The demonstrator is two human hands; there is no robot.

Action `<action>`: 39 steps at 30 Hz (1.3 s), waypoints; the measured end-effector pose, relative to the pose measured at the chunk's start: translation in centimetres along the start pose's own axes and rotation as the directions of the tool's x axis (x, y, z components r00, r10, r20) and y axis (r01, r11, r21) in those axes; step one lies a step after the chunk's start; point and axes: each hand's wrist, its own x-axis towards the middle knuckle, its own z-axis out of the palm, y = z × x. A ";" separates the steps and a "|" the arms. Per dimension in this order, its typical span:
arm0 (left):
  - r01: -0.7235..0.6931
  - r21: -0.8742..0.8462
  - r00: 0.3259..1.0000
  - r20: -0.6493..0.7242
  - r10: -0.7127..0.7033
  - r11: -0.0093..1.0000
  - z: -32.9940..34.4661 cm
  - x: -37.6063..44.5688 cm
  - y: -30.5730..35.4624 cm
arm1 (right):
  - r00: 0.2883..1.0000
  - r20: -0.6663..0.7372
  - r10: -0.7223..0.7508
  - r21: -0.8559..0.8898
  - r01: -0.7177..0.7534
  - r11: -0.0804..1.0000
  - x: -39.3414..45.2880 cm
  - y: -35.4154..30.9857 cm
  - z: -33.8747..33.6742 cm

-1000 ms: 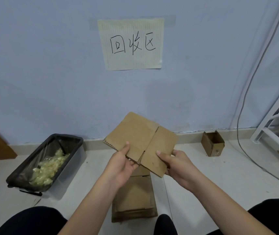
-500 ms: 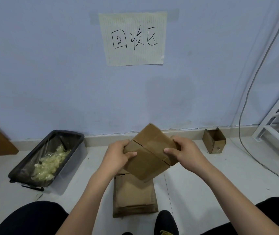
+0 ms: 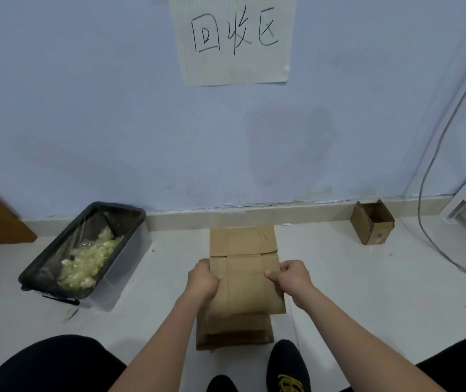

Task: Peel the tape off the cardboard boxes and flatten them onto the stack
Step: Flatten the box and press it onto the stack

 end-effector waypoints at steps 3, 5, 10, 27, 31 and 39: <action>0.059 0.117 0.996 -0.070 -0.051 0.991 1.4 1.8 -2.5 | 0.999 -0.048 0.001 -0.199 -0.010 0.980 2.4 2.4 2.5; 0.105 0.147 0.990 -0.111 -0.089 0.984 2.4 3.0 -4.1 | 0.998 -0.063 -0.028 -0.316 0.007 0.949 3.9 4.0 4.1; 0.164 0.123 0.977 -0.157 -0.144 0.979 4.4 6.3 -7.7 | 0.996 -0.089 -0.008 -0.453 -0.033 0.891 6.9 7.2 7.3; 0.126 0.371 0.978 -0.201 -0.054 0.920 8.1 7.7 -10.8 | 0.991 -0.132 -0.032 -0.670 -0.066 0.740 9.3 10.6 10.6; 0.044 0.583 0.985 -0.163 0.064 0.811 7.7 6.6 -8.3 | 0.991 -0.115 -0.072 -0.714 -0.032 0.699 8.5 9.2 10.0; -0.209 0.606 0.943 -0.084 0.323 0.767 7.6 3.2 0.2 | 0.968 -0.079 -0.237 -0.821 0.072 0.567 6.2 4.8 2.8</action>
